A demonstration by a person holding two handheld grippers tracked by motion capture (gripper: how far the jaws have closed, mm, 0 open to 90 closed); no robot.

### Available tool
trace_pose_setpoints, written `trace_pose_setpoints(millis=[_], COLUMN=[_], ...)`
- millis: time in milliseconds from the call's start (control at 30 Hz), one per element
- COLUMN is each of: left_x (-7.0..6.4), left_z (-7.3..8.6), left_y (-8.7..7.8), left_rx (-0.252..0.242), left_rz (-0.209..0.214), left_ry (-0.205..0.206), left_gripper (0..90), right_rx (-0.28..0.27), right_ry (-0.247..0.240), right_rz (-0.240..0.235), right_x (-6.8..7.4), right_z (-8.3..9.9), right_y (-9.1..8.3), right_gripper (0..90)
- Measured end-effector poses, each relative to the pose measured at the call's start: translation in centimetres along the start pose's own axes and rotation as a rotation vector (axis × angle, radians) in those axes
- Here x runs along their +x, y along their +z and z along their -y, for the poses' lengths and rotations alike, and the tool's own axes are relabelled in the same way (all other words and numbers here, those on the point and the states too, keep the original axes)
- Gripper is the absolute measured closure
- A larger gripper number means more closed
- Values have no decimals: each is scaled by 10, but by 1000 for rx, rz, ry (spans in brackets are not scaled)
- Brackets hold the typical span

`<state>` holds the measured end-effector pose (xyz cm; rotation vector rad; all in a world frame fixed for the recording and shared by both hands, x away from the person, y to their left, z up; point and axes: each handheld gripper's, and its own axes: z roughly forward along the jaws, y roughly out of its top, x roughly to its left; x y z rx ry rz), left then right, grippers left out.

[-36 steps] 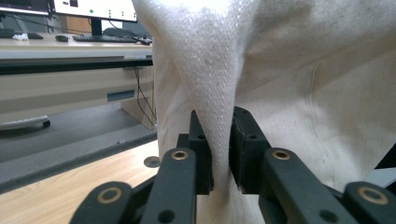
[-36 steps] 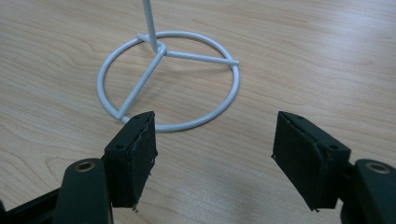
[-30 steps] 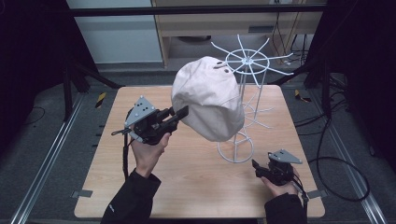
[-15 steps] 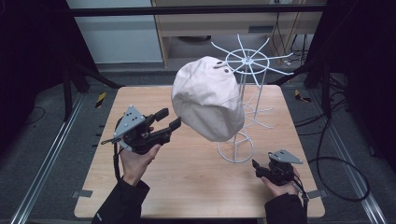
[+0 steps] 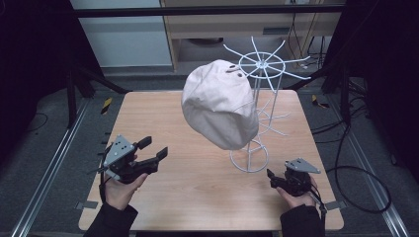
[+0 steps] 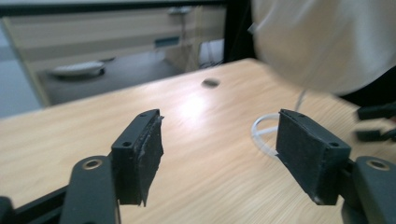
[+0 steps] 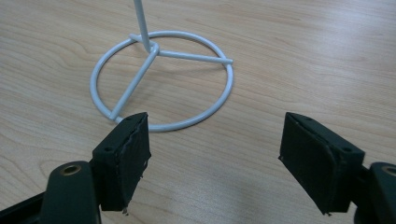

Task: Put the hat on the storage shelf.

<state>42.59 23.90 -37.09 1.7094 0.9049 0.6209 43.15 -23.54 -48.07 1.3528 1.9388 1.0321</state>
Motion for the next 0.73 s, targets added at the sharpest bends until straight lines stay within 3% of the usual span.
trace_pose_setpoints(millis=[33, 200, 333, 433, 600, 733], left_x=[0, 20, 44, 52, 67, 79], left_z=[0, 34, 62, 71, 90, 98], left_y=[0, -1, 3, 5, 1, -3], left_rx=[0, 47, 104, 117, 162, 173], left_rz=[0, -72, -146, -163, -223, -250], left_ry=[0, -28, -89, -105, -96, -139], left_gripper=[299, 264, 250, 238, 234, 236], right_rx=[0, 9, 8, 9, 13, 14], right_ry=[0, 7, 11, 15, 25, 18], right_rz=[0, 7, 10, 13, 18, 17], right_x=[0, -1, -1, -1, -1, -1], right_z=[0, 1, 1, 1, 1, 1], right_y=[0, 2, 2, 2, 3, 4], right_gripper=[237, 205, 190, 180, 169, 166])
